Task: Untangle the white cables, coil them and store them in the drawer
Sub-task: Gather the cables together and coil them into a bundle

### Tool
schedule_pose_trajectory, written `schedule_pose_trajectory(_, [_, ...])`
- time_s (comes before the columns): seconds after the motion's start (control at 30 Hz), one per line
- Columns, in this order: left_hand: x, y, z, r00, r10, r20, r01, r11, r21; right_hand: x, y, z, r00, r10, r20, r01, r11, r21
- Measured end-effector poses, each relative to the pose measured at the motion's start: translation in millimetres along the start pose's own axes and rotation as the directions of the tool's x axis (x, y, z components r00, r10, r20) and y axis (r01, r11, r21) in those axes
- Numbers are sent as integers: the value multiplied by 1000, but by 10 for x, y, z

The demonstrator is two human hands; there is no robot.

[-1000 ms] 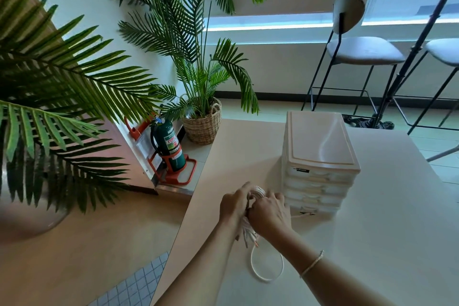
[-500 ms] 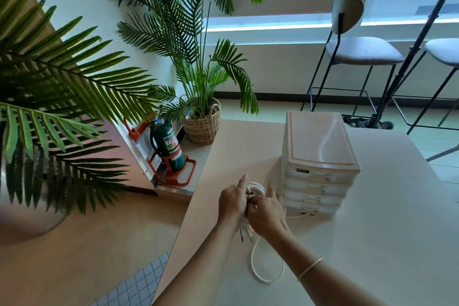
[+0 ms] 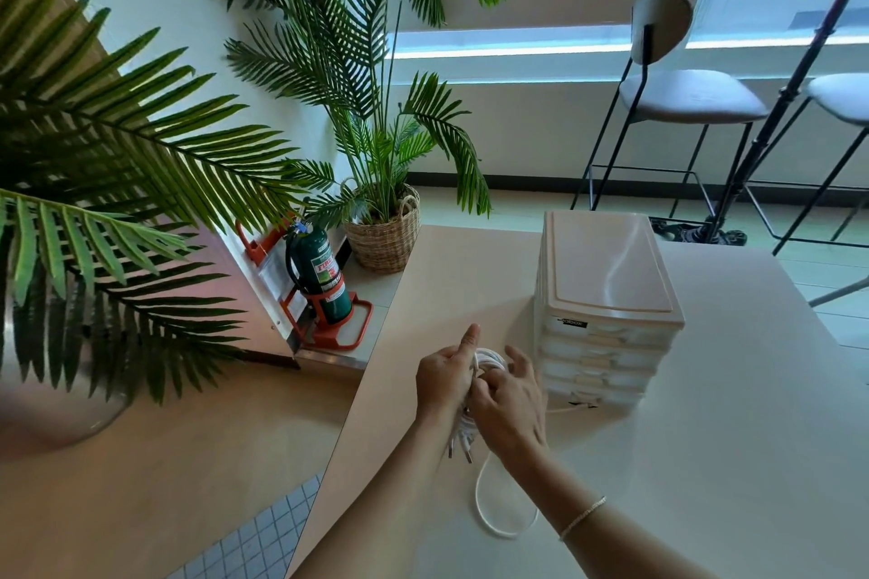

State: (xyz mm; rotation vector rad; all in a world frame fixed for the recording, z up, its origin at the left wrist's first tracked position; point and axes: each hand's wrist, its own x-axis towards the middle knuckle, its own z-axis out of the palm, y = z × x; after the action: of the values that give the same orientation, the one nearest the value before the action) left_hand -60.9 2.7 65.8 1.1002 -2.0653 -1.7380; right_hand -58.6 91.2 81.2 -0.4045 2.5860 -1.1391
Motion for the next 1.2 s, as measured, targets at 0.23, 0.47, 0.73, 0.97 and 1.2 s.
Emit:
schedule_pose_trajectory(0.23, [-24,-80,-51,999,-40,1,40,992,-116,34,-6,22,983,82,164,-125,952,278])
schedule_pose_trajectory(0.47, [23,-129,-125,997,-31,-66,29,999,-32,30,-57,-154,952,144,270,-254,864,435])
schedule_pose_trajectory(0.73, [128,-185,-228,990,59,-130,-38,987,157,212,-81,-674,915,116,387,-332,762,556])
schedule_pose_trajectory(0.97, [191,-355,-398,996,83,-38,-66,942,329,425,131,-1109,860,82,503,-81,996,-24])
schedule_pose_trajectory(1.2, [180,-479,-541,985,171,36,-164,834,526,587,489,-1236,719,570,398,-43,608,-793])
